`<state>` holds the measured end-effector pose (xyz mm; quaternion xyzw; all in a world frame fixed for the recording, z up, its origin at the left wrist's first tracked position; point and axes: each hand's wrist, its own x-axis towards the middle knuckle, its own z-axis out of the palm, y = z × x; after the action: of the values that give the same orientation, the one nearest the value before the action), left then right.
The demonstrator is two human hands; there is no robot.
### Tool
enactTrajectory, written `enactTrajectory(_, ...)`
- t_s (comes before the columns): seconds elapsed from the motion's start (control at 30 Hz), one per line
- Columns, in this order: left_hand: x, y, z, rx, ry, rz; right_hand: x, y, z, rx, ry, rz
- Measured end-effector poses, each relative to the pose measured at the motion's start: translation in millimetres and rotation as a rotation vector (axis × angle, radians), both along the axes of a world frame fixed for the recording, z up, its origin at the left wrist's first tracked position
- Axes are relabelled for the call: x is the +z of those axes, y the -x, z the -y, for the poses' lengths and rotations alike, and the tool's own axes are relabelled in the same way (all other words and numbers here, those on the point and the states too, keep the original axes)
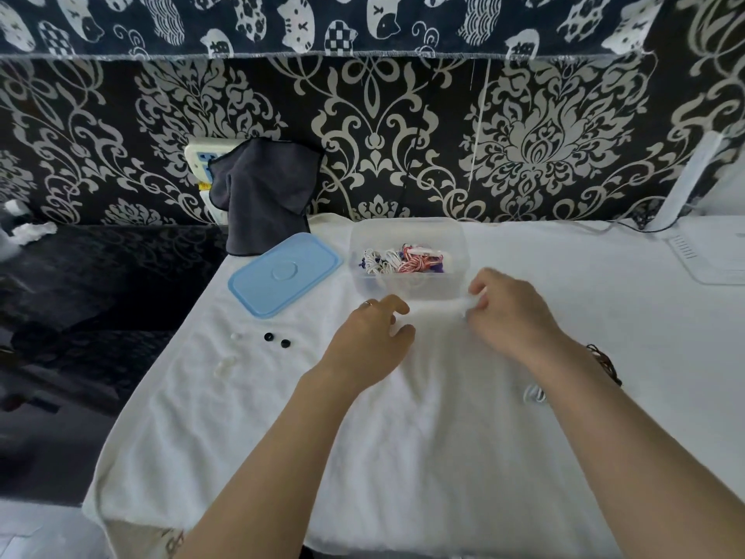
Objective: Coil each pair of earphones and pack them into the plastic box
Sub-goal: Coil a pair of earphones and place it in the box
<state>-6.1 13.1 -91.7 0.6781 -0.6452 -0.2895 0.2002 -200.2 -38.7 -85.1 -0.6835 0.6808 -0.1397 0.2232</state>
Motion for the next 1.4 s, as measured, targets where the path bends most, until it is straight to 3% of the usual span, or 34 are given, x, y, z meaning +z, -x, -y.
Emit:
enactTrajectory(0.1, -1.5, -0.9, -6.1, -0.011, -0.008, 0.034, -12.2, 6.5, -5.9, 0.114, -0.107, -0.183)
enactTrajectory(0.23, -2.0, -2.3, -12.0, -0.02, -0.009, 0.044, -11.5, 7.7, -6.6, 0.106, -0.122, -0.143)
enactTrajectory(0.3, 0.6, -0.5, -13.4, -0.013, -0.029, -0.035, -7.8, 5.9, -6.3, 0.082, -0.129, 0.027)
enactTrajectory(0.5, 19.2, 10.6, -18.1, 0.047, -0.271, -0.459, 28.3, -6.5, -12.2, -0.101, -0.302, 0.812)
enactTrajectory(0.63, 17.5, 17.3, -23.1, 0.016, -0.376, -0.573, 34.9, -16.6, -17.6, -0.091, -0.414, 1.057)
enactTrajectory(0.77, 17.6, 12.4, -20.0, 0.057, -0.323, -0.757, 30.1, -26.3, -20.2, -0.07, -0.427, 1.044)
enactTrajectory(1.03, 22.2, -4.9, -15.5, 0.104, -0.226, -0.775, 27.3, -40.8, -22.5, 0.007, -0.421, 0.959)
enactTrajectory(1.2, 27.0, -13.1, -20.8, 0.046, -0.134, -0.61, 30.4, -48.9, -29.1, 0.074, -0.521, 0.957)
enactTrajectory(1.4, 31.1, -24.5, -27.4, -0.061, -0.002, -0.396, 25.8, -63.4, -33.0, 0.108, -0.503, 0.948)
